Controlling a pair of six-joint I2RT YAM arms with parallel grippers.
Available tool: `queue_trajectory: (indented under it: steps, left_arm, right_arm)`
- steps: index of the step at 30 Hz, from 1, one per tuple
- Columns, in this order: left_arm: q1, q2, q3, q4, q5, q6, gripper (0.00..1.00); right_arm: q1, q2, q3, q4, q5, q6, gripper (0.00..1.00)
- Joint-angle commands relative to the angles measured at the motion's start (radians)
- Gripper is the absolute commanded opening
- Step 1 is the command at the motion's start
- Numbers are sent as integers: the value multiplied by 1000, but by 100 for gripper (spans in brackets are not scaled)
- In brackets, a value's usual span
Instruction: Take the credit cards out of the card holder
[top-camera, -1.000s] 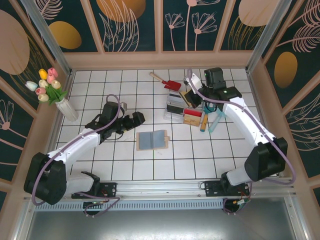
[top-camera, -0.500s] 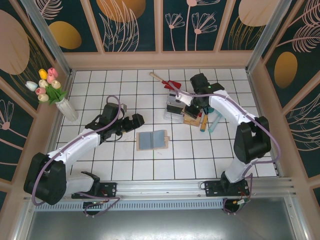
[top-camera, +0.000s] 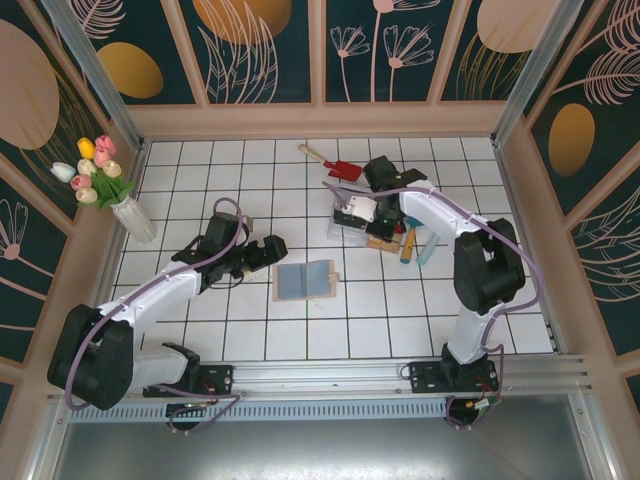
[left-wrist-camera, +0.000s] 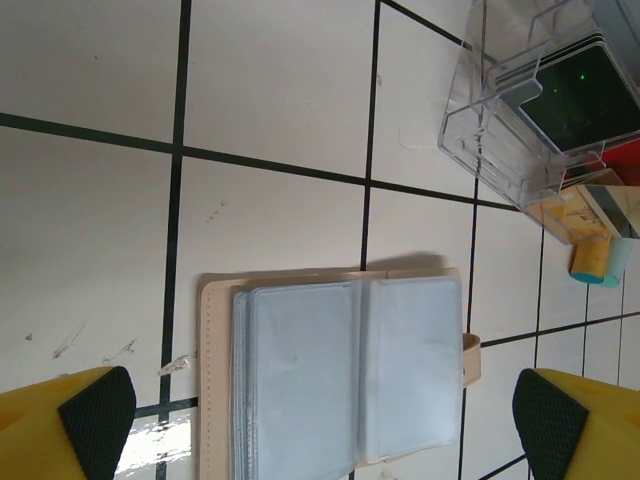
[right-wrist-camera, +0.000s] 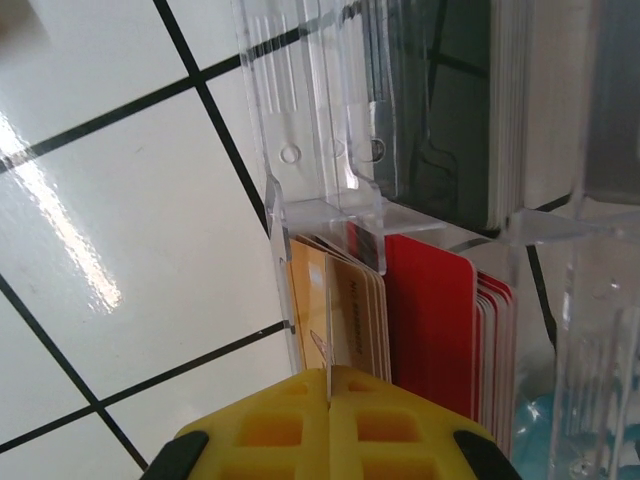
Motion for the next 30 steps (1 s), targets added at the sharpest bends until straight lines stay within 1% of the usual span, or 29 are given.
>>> queue_trajectory:
  steps: [1,5,18,22,25,27,29,30]
  left_arm:
    - [6,-7,-36,69,43,-25,99]
    - [5,-4,-84,141,82,-75,99]
    - [5,7,-86,147,98,-70,99]
    - [5,-5,-90,154,90,-70,98]
    - [5,-6,-87,154,89,-70,99]
    - [5,-4,-85,152,90,-68,98]
    - [6,-4,-85,153,92,-68,98]
    - [5,-7,-86,154,90,-68,98]
  right_arm:
    - [20,19,8,-20,58,-34,0]
    - [20,28,0,-6,76,-52,0]
    - [21,36,-11,22,30,-68,1]
    - [26,33,-36,48,41,-57,4]
    - [28,27,-43,49,39,-62,11]
    - [28,26,-44,54,42,-62,13]
    - [28,26,-41,55,48,-59,18]
    - [28,24,-41,56,51,-52,19]
